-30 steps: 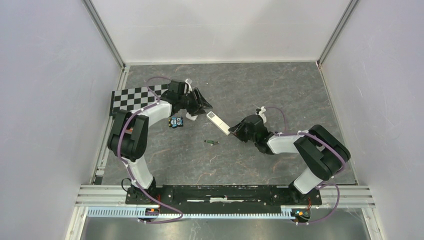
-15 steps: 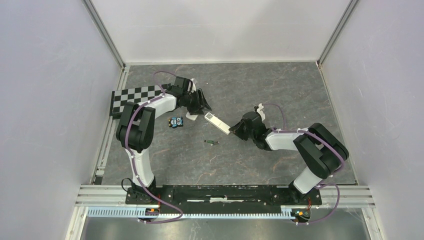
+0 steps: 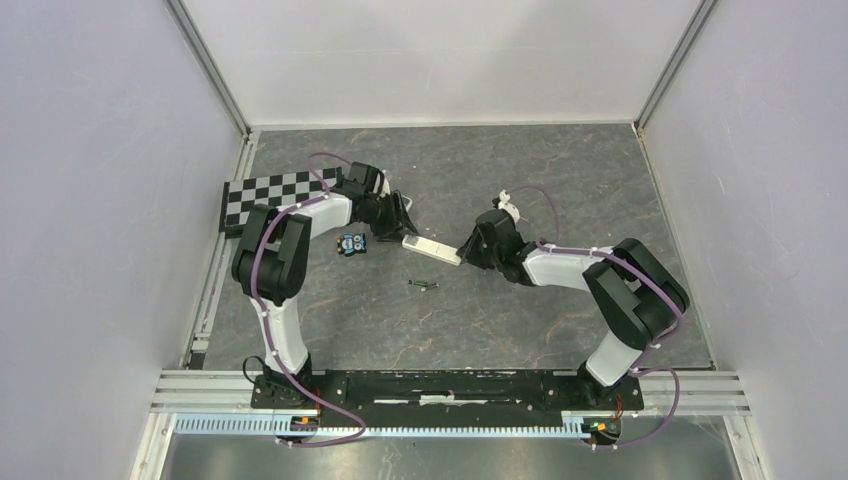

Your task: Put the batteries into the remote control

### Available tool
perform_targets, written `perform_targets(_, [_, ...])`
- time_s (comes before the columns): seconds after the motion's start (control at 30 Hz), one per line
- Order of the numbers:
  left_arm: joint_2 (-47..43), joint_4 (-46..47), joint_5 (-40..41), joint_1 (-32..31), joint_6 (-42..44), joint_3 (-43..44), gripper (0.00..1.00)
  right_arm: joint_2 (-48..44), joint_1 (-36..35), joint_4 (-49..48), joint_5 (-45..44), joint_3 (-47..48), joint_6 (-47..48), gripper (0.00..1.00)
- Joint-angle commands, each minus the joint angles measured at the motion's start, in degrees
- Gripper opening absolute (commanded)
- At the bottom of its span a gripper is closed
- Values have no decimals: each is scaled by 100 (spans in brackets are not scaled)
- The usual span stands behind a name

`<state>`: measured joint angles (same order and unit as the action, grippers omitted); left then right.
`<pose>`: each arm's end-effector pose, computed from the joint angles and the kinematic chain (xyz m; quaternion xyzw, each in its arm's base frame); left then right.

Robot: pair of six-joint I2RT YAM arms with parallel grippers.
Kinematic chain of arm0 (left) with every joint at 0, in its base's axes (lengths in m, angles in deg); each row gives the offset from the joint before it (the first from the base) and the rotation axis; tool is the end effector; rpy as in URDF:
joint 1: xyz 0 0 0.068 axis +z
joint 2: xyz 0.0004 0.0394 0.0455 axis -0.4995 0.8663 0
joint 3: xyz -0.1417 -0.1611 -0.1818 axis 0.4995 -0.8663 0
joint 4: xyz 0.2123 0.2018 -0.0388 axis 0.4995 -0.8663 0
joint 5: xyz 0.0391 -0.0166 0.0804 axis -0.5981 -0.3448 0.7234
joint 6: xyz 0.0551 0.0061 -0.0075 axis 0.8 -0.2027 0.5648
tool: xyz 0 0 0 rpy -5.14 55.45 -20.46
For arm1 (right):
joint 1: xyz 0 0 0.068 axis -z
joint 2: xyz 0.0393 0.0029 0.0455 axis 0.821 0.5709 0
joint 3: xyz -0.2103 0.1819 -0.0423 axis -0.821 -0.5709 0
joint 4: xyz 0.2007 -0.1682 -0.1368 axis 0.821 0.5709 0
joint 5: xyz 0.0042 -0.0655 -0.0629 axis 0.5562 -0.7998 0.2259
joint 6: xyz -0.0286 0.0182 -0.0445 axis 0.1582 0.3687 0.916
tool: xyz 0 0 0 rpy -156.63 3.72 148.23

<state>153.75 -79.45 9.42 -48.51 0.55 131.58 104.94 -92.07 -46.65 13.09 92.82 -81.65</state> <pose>0.4011 -0.1522 0.1309 -0.0468 0.9379 -0.3078 0.1528 0.2826 0.2063 0.1222 0.1808 0.8957 0.2564 0.3153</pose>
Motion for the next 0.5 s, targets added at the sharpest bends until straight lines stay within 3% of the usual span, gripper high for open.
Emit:
perform_targets(0.0, [-247,-304,104,-50,119,-308,54,323,-21,414,-244,306,674,22])
perform_targets(0.47, [-425,-403,197,-59,103,-447,60,200,-38,837,-405,559,1291,41])
